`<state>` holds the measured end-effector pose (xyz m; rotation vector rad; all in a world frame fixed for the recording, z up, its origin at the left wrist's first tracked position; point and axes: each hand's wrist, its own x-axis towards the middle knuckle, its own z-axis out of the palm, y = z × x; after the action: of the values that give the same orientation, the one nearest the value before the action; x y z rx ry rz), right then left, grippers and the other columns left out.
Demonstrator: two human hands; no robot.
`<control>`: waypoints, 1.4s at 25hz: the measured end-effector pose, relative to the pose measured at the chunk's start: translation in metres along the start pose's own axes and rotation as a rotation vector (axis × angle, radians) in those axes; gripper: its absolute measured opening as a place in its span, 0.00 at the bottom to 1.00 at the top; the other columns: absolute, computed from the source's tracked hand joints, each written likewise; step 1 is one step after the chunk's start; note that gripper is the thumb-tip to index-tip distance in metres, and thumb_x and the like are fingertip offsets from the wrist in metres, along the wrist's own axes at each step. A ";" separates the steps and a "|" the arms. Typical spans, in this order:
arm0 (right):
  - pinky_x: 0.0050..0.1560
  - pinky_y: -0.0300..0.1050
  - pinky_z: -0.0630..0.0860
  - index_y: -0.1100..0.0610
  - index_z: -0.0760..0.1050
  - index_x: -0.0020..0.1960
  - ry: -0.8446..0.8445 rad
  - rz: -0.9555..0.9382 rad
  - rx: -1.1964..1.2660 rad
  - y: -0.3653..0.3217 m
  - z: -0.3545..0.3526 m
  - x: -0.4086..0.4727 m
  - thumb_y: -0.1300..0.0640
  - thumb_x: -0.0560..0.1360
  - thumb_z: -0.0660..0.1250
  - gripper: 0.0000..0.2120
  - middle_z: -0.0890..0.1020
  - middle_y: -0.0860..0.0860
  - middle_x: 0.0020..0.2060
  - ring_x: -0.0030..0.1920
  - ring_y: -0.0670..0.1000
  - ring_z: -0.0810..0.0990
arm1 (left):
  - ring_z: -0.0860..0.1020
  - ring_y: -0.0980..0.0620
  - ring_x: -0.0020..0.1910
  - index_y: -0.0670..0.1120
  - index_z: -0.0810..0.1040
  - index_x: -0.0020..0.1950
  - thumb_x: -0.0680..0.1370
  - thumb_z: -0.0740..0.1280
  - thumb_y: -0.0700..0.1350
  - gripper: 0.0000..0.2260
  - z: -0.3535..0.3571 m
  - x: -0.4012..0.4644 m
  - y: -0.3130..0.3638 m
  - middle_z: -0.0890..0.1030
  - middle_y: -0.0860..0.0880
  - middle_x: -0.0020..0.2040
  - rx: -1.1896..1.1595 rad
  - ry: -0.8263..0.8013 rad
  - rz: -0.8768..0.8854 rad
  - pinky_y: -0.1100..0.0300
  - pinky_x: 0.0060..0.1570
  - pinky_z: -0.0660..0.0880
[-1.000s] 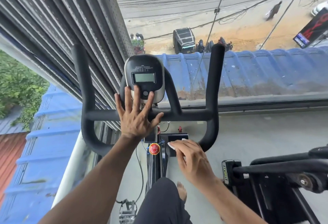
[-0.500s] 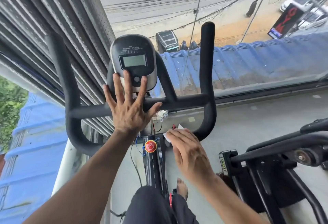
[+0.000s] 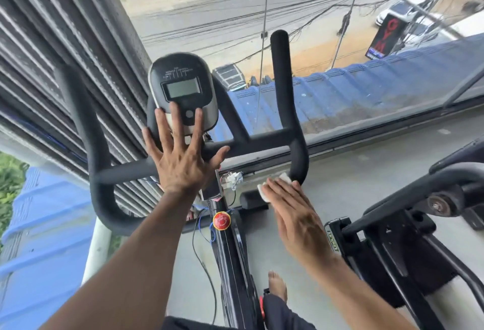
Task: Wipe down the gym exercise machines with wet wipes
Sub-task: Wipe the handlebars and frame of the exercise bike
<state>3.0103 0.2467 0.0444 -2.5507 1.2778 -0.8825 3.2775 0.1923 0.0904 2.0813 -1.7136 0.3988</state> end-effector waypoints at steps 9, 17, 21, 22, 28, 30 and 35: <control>0.78 0.54 0.62 0.59 0.74 0.72 0.053 -0.031 0.007 0.014 -0.006 -0.008 0.73 0.77 0.63 0.26 0.75 0.53 0.72 0.75 0.52 0.71 | 0.41 0.37 0.84 0.59 0.39 0.84 0.75 0.57 0.77 0.46 -0.003 0.001 0.002 0.25 0.50 0.80 -0.004 -0.048 -0.022 0.29 0.78 0.44; 0.77 0.49 0.65 0.60 0.77 0.70 0.061 -0.028 0.059 0.018 -0.001 0.002 0.72 0.78 0.63 0.22 0.79 0.52 0.68 0.72 0.51 0.73 | 0.38 0.37 0.83 0.60 0.36 0.84 0.75 0.53 0.78 0.46 -0.006 0.001 0.002 0.24 0.48 0.80 0.039 -0.086 -0.030 0.30 0.78 0.42; 0.74 0.47 0.69 0.59 0.78 0.69 0.121 0.081 0.027 0.041 -0.015 0.014 0.74 0.77 0.65 0.24 0.78 0.53 0.69 0.75 0.50 0.70 | 0.34 0.38 0.83 0.59 0.34 0.83 0.76 0.51 0.77 0.45 -0.010 0.004 0.004 0.24 0.47 0.80 0.077 -0.136 -0.033 0.28 0.77 0.43; 0.73 0.47 0.69 0.60 0.79 0.68 0.129 0.125 0.040 0.048 -0.020 0.025 0.74 0.77 0.66 0.22 0.79 0.54 0.68 0.74 0.52 0.72 | 0.34 0.38 0.83 0.58 0.36 0.84 0.77 0.52 0.76 0.44 -0.015 0.003 0.006 0.25 0.45 0.81 0.070 -0.132 -0.015 0.27 0.77 0.42; 0.55 0.45 0.77 0.55 0.83 0.62 0.284 0.372 0.186 0.015 -0.026 0.015 0.67 0.79 0.69 0.15 0.78 0.49 0.48 0.48 0.48 0.78 | 0.33 0.46 0.83 0.60 0.36 0.84 0.81 0.41 0.73 0.36 -0.033 0.045 0.034 0.34 0.47 0.85 0.354 -0.126 0.475 0.26 0.74 0.32; 0.50 0.45 0.75 0.54 0.84 0.59 0.314 0.377 0.161 0.026 -0.034 0.027 0.65 0.78 0.70 0.13 0.79 0.48 0.41 0.44 0.46 0.74 | 0.33 0.47 0.83 0.63 0.42 0.84 0.81 0.40 0.73 0.33 -0.030 0.051 0.032 0.38 0.48 0.85 0.438 -0.109 0.495 0.26 0.72 0.29; 0.50 0.42 0.78 0.56 0.85 0.57 0.202 0.279 0.120 0.065 -0.048 0.072 0.64 0.78 0.70 0.10 0.77 0.48 0.45 0.44 0.49 0.79 | 0.41 0.49 0.83 0.62 0.59 0.81 0.80 0.48 0.71 0.31 -0.018 0.046 0.025 0.53 0.48 0.86 0.347 -0.005 0.558 0.30 0.74 0.29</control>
<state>2.9723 0.1567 0.0899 -2.1675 1.5384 -1.1354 3.2634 0.1580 0.1308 1.7730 -2.3565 0.9119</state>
